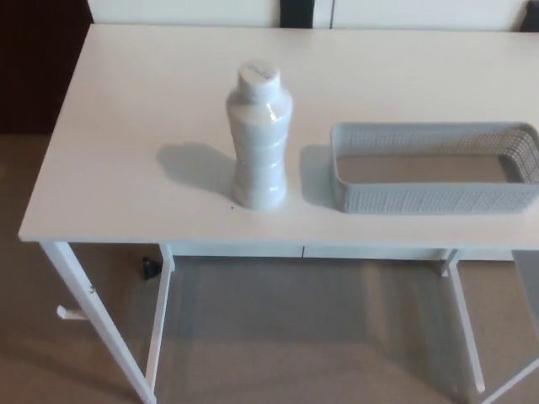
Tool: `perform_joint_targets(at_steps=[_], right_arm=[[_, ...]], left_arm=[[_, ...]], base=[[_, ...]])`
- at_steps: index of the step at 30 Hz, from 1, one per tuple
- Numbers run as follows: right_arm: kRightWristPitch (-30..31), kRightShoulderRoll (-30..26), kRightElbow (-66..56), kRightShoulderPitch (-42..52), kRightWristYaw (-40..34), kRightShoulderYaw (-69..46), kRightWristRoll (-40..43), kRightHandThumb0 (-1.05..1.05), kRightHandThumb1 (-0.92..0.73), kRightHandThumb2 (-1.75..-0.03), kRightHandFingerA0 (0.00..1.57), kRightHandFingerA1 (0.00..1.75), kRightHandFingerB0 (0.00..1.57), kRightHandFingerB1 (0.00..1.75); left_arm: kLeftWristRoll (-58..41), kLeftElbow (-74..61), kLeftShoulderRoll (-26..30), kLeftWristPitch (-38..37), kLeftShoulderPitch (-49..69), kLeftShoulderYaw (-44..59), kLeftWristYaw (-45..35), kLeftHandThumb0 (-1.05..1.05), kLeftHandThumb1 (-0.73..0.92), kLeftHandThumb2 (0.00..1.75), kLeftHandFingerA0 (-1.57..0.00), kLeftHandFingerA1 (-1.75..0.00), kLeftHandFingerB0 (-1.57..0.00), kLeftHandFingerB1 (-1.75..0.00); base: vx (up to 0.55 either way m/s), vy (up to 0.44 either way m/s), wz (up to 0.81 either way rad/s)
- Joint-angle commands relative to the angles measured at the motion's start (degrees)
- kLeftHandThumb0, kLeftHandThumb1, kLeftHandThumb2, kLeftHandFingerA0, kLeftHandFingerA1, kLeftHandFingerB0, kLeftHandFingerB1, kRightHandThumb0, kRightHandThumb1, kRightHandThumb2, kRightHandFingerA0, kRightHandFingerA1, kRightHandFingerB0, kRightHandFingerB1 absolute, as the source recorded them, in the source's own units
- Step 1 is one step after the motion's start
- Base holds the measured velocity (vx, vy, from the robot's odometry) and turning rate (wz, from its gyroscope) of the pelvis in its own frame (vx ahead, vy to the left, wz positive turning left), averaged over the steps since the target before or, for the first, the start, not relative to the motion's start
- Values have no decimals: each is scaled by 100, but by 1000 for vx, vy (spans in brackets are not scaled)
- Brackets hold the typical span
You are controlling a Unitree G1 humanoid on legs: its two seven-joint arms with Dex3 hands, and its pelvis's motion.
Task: The robot walk up to a desk on which a bottle is kept on the left hand side and a container is kept on the right hand side. The robot uses its left hand to pick up the bottle and places it in the container.
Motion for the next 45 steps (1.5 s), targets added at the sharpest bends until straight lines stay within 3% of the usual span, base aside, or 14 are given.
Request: perform_joint_targets(at_steps=[1, 15, 41, 44, 45], right_arm=[[-27, -19, 64, 0, -68, -25, -4, -41, -68, -60, 67, 44, 46, 36], [-173, -51, 10, 111, -15, -64, -3, -40, -69, -61, 64, 44, 44, 36], [7, -91, 97, -104, 121, -79, 15, -39, -68, -60, 65, 44, 46, 37], [45, -91, 116, -131, 100, -62, -6, -39, -67, -60, 65, 44, 47, 37], [41, -94, 109, -129, 106, -53, -16, -39, -68, -60, 64, 44, 46, 37]], left_arm=[[-304, -292, 184, 38, 272, 183, -617, -40, 72, 61, -40, -38, -31, -33], [-491, -610, 34, 566, 410, 627, -491, -39, 70, 62, -37, -39, -28, -33], [-398, -635, 10, 653, 182, 631, -456, -36, 68, 60, -38, -39, -28, -33], [-411, -739, 27, 762, 202, 651, -444, -39, 69, 61, -28, -36, -20, -30], [-408, -773, 12, 763, 221, 680, -369, -45, 60, 71, -18, -39, -13, -35]], base=[[33, -30, 6], [22, -22, 2], [15, 28, 0], [0, 0, 0], [0, 0, 0]])
